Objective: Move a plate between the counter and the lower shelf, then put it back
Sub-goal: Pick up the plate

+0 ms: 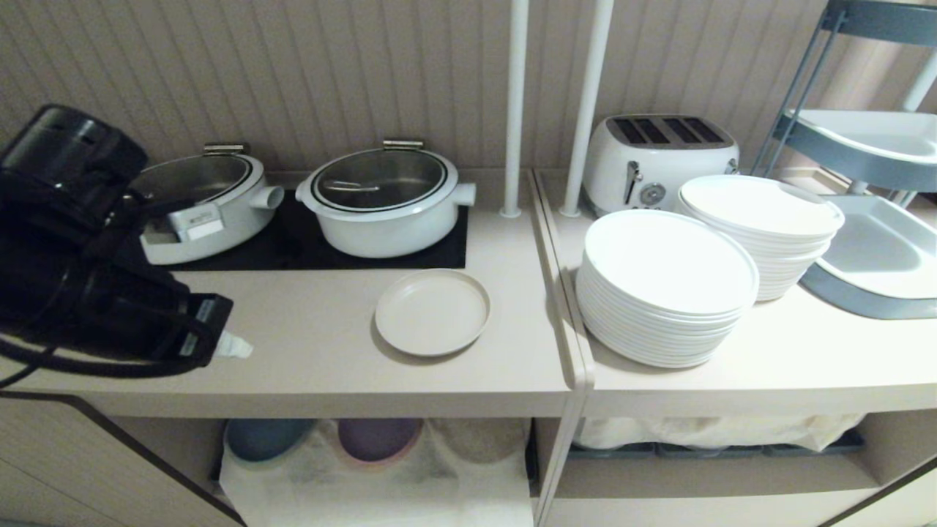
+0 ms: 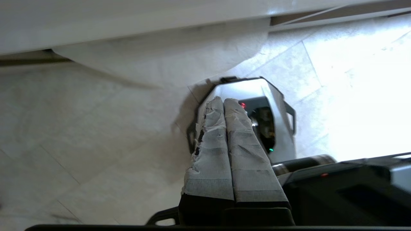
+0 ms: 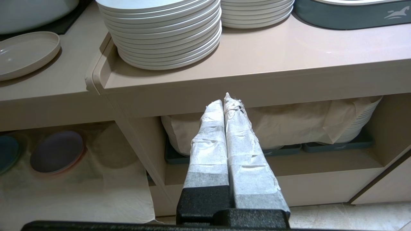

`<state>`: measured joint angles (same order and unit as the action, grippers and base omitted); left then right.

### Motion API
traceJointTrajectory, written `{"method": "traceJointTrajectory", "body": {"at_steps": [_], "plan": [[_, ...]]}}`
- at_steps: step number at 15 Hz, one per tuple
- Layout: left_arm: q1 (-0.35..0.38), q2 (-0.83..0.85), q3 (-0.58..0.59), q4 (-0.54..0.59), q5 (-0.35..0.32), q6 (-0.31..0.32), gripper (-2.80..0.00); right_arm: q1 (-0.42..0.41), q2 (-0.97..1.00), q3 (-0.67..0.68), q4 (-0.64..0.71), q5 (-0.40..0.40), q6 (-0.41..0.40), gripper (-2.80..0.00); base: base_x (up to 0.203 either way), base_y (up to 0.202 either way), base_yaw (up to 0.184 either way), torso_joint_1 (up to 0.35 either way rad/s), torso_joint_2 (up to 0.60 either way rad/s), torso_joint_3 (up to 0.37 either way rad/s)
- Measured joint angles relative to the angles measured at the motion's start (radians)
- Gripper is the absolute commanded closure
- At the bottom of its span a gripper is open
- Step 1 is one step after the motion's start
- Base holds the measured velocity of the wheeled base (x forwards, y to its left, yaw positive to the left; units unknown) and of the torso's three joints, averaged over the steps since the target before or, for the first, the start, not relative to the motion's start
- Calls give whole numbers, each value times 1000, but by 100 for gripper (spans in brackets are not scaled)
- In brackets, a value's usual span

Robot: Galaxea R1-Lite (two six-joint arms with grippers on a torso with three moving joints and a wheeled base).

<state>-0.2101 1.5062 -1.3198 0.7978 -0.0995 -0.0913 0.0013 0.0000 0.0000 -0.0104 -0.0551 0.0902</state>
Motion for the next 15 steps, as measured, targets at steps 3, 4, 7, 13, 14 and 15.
{"method": "traceJointTrajectory", "body": {"at_steps": [3,4,7,13,14,15], "plan": [[-29,148,-143,36,3,-78,0,0,0,0,0,0,0,0,0,0,0,0,0,0],[-42,196,-198,55,9,-103,0,0,0,0,0,0,0,0,0,0,0,0,0,0],[-90,327,-336,111,44,-208,0,0,0,0,0,0,0,0,0,0,0,0,0,0],[-122,500,-442,121,104,-270,0,0,0,0,0,0,0,0,0,0,0,0,0,0],[-122,521,-458,120,105,-286,0,0,0,0,0,0,0,0,0,0,0,0,0,0],[-123,539,-470,120,106,-295,0,0,0,0,0,0,0,0,0,0,0,0,0,0]]}}
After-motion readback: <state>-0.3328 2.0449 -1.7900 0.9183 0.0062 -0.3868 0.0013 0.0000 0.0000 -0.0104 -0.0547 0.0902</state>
